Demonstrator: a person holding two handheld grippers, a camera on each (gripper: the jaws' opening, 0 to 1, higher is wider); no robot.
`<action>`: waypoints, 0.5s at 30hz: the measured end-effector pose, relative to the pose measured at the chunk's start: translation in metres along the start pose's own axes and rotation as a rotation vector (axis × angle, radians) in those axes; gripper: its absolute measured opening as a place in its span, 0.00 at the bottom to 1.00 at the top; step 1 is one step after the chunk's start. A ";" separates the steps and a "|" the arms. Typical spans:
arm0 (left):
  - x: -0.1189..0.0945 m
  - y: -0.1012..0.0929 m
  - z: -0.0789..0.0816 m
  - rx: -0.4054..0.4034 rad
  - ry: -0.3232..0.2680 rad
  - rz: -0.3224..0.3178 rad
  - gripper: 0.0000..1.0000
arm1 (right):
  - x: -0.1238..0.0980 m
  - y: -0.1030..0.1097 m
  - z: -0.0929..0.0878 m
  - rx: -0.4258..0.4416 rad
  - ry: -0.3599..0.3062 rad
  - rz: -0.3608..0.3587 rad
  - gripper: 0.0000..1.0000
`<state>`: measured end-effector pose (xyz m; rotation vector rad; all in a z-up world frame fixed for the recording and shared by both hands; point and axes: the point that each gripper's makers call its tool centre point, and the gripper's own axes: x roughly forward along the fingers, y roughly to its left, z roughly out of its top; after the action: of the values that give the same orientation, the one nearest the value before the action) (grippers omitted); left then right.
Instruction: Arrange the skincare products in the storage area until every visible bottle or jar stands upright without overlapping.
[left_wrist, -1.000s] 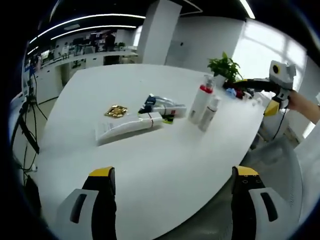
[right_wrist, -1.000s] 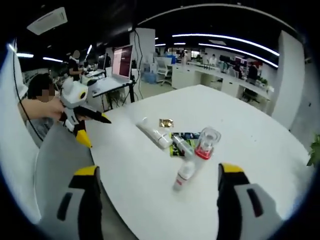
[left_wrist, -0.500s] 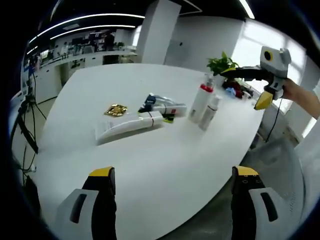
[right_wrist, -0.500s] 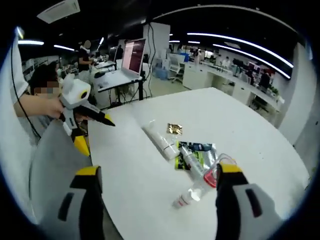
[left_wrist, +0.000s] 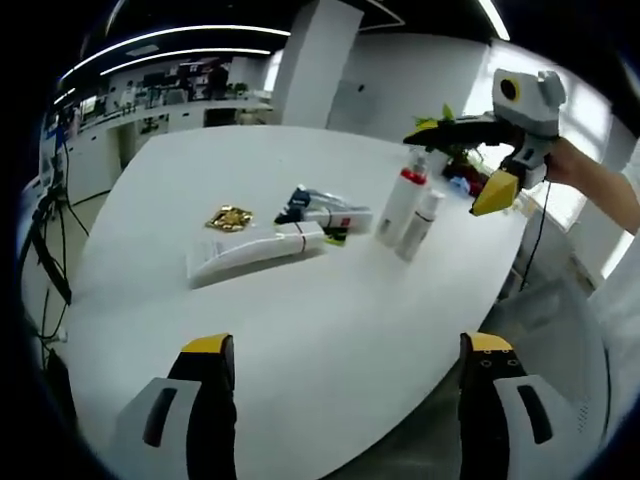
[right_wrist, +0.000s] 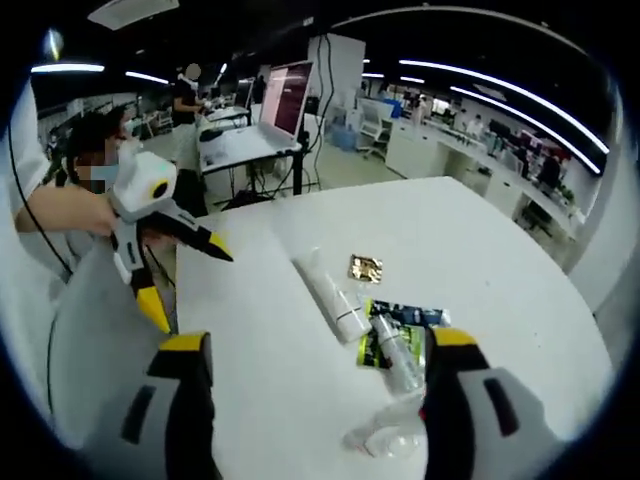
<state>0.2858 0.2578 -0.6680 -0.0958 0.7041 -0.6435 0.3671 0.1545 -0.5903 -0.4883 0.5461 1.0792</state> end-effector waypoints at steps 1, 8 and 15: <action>0.000 0.000 0.000 -0.001 0.000 -0.001 0.90 | 0.004 0.000 0.002 -0.002 0.001 0.009 0.86; 0.000 0.002 -0.005 -0.014 0.010 0.001 0.88 | 0.025 0.007 0.011 -0.031 0.015 0.059 0.80; -0.005 0.009 -0.011 -0.029 0.023 0.016 0.87 | 0.039 0.013 0.020 -0.044 0.009 0.098 0.78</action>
<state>0.2807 0.2693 -0.6760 -0.1099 0.7358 -0.6203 0.3734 0.1989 -0.6009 -0.5095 0.5593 1.1854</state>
